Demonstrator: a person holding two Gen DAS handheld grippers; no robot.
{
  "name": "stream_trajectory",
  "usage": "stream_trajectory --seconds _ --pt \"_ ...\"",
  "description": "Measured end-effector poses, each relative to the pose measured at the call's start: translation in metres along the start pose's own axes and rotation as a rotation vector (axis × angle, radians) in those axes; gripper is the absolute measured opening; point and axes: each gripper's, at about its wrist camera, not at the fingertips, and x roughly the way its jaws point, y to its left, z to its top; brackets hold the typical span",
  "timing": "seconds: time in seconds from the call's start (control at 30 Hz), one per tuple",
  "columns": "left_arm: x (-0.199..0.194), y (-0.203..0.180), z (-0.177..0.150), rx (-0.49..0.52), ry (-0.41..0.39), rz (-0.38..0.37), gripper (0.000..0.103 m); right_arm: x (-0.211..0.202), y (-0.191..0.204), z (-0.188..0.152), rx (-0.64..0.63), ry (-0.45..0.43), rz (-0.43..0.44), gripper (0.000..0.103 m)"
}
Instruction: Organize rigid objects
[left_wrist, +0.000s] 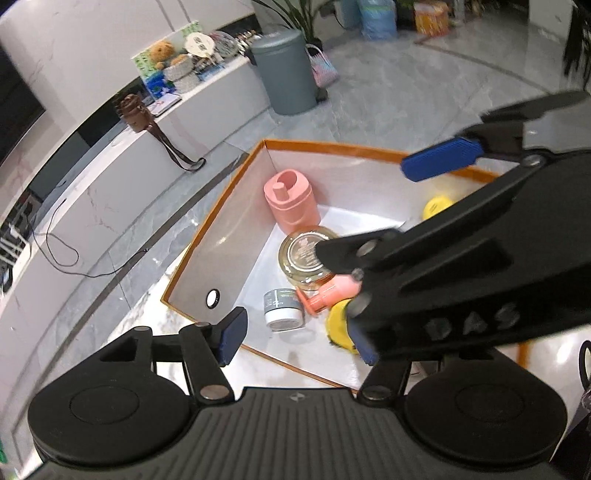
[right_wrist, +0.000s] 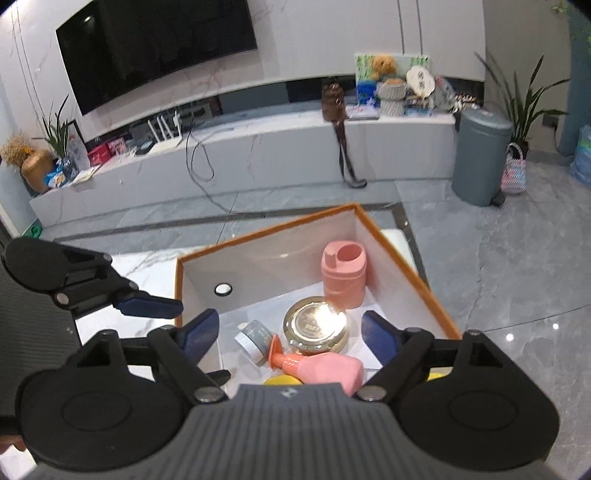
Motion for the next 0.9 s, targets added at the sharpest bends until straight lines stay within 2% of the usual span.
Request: stream_trajectory --seconds 0.2,0.3,0.43,0.5,0.7,0.9 --pt "-0.014 -0.004 -0.019 -0.146 -0.044 0.014 0.079 -0.033 -0.006 -0.010 0.032 -0.050 -0.046 0.084" --pt "-0.020 -0.004 -0.028 -0.232 -0.072 0.009 0.085 -0.046 -0.008 -0.014 0.037 -0.078 -0.069 0.087" --pt "-0.032 -0.003 -0.037 -0.331 -0.105 0.024 0.086 -0.059 -0.010 -0.022 0.045 -0.103 -0.111 0.088" --pt "-0.038 -0.003 -0.041 -0.369 -0.142 0.055 0.094 -0.063 -0.012 -0.026 0.059 -0.106 -0.133 0.091" --pt "-0.045 -0.008 -0.044 -0.404 -0.162 0.097 0.094 -0.078 -0.015 -0.050 0.088 -0.109 -0.191 0.097" --pt "-0.050 -0.010 -0.054 -0.490 -0.189 0.116 0.096 -0.094 -0.019 -0.077 0.122 -0.100 -0.257 0.100"
